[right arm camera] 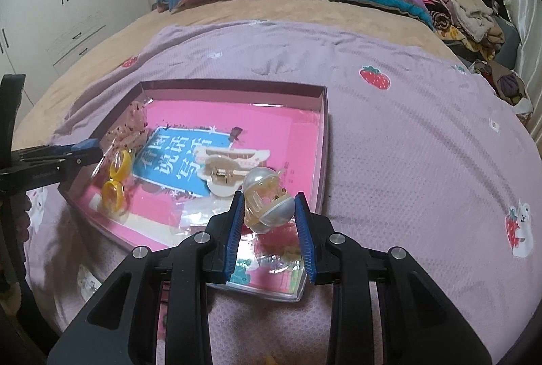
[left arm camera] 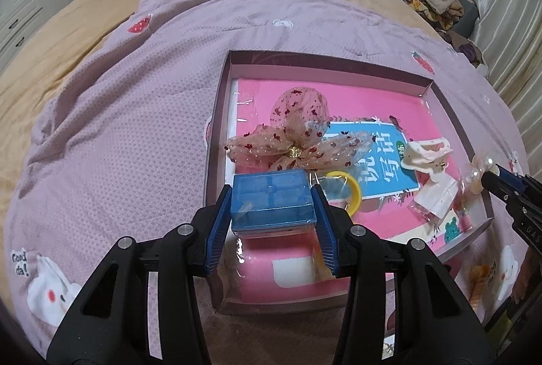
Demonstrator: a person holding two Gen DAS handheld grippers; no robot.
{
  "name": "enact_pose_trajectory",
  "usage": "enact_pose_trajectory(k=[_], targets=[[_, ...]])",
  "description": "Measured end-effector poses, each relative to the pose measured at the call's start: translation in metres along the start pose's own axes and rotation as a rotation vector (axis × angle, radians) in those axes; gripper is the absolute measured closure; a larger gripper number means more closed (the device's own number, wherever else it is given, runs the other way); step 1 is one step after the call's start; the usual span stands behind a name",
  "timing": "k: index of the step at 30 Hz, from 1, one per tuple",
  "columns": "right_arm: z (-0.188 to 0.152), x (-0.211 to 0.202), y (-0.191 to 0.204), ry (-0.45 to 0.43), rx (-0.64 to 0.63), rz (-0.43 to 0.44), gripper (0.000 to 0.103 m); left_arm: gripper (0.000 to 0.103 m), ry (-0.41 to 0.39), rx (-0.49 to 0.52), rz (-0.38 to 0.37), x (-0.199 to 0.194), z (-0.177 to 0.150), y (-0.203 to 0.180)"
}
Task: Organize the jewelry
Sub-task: 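Lower the blue case into the box with the left tool while the right tool places the pearl ornament there, then open and withdraw both tools from the box toward the remaining jewelry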
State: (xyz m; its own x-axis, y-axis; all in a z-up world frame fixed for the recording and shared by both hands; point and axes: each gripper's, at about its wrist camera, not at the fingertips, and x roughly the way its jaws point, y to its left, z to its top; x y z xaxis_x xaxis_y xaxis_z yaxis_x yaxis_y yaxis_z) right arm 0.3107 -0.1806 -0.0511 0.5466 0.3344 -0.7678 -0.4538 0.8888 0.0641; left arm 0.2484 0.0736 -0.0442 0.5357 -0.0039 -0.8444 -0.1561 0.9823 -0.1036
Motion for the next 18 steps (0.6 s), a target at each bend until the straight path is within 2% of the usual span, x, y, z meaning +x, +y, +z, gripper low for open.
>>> enact_pose_trajectory(k=[6,8,10,14,18], targets=[[-0.005,-0.002,-0.004,0.026,0.029,0.014,0.073,0.065,0.006,-0.002,-0.003,-0.003,-0.004,0.0],[-0.006,-0.007,-0.004,0.019,0.034,0.012,0.065,0.065,0.009,-0.001,-0.004,-0.003,-0.004,0.0],[-0.006,-0.016,-0.006,0.0,0.047,0.013,0.053,0.063,0.013,-0.001,-0.003,-0.005,-0.006,-0.001],[-0.006,-0.035,-0.008,-0.036,0.057,0.011,0.05,0.056,-0.004,-0.002,-0.009,-0.014,-0.006,-0.004],[-0.007,-0.058,-0.012,-0.081,0.082,0.011,0.037,0.046,-0.029,-0.001,-0.011,-0.029,-0.006,-0.009]])
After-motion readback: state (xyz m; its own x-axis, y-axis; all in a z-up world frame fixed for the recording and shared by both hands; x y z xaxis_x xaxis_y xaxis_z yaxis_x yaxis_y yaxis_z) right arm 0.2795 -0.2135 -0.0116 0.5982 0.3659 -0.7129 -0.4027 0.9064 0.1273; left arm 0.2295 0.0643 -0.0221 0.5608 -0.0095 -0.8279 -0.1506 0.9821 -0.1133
